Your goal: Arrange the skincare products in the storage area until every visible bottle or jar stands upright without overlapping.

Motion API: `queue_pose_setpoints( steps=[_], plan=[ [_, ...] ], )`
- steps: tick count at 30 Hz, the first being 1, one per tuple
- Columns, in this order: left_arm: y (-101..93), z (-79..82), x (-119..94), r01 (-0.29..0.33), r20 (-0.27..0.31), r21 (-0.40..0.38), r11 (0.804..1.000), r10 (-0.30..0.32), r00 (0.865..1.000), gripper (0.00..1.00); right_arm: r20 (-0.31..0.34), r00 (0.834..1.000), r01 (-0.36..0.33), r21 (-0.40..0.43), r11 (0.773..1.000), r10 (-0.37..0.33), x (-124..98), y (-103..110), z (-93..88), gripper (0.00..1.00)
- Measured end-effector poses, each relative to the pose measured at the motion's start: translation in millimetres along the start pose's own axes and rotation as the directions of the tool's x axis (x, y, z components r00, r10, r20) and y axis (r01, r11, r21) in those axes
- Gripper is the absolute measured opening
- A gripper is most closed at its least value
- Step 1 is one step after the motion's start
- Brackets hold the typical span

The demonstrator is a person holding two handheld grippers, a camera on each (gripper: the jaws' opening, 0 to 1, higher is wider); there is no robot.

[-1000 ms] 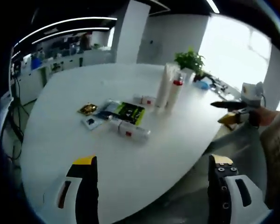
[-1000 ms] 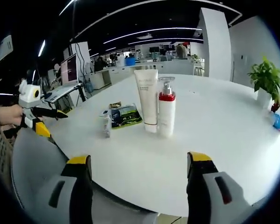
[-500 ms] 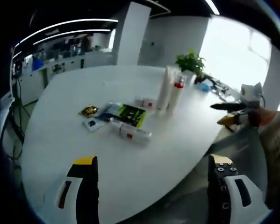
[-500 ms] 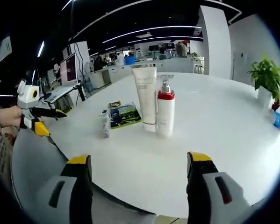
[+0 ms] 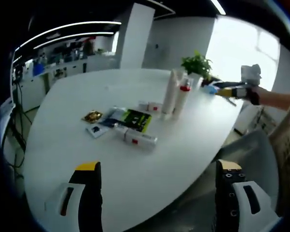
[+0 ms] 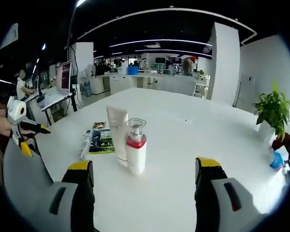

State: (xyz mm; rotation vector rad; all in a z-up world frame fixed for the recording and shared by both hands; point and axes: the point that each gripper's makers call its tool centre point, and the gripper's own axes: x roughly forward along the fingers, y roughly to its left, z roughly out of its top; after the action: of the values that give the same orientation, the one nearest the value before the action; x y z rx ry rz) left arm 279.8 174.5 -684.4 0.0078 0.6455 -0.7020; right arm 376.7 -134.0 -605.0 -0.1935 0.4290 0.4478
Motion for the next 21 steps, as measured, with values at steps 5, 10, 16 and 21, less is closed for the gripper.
queue_pose_setpoints(
  steps=[5, 10, 16, 21],
  plan=[
    [-2.0, -1.5, 0.2, 0.004, -0.010, 0.031, 1.000, -0.003, 1.000, 0.96, 0.019, 1.000, -0.002, -0.058, 0.998, 0.003, 10.0, -22.6, 31.6, 0.88],
    [1.4, 0.6, -1.3, -0.005, 0.004, 0.014, 1.000, 0.005, 1.000, 0.96, 0.021, 0.999, -0.028, -0.117, 0.993, 0.031, 23.8, -35.3, 55.4, 0.87],
    [2.6, -0.6, -1.0, -0.012, -0.001, 0.009, 1.000, 0.012, 1.000, 0.95, -0.033, 0.995, -0.102, -0.194, 0.976, 0.098, 47.3, -36.8, 67.8, 0.86],
    [3.5, -1.1, -1.2, -0.019, -0.006, 0.017, 1.000, 0.019, 1.000, 0.95, -0.082, 0.987, -0.157, -0.235, 0.959, 0.141, 65.6, -37.5, 73.7, 0.85]
  ],
)
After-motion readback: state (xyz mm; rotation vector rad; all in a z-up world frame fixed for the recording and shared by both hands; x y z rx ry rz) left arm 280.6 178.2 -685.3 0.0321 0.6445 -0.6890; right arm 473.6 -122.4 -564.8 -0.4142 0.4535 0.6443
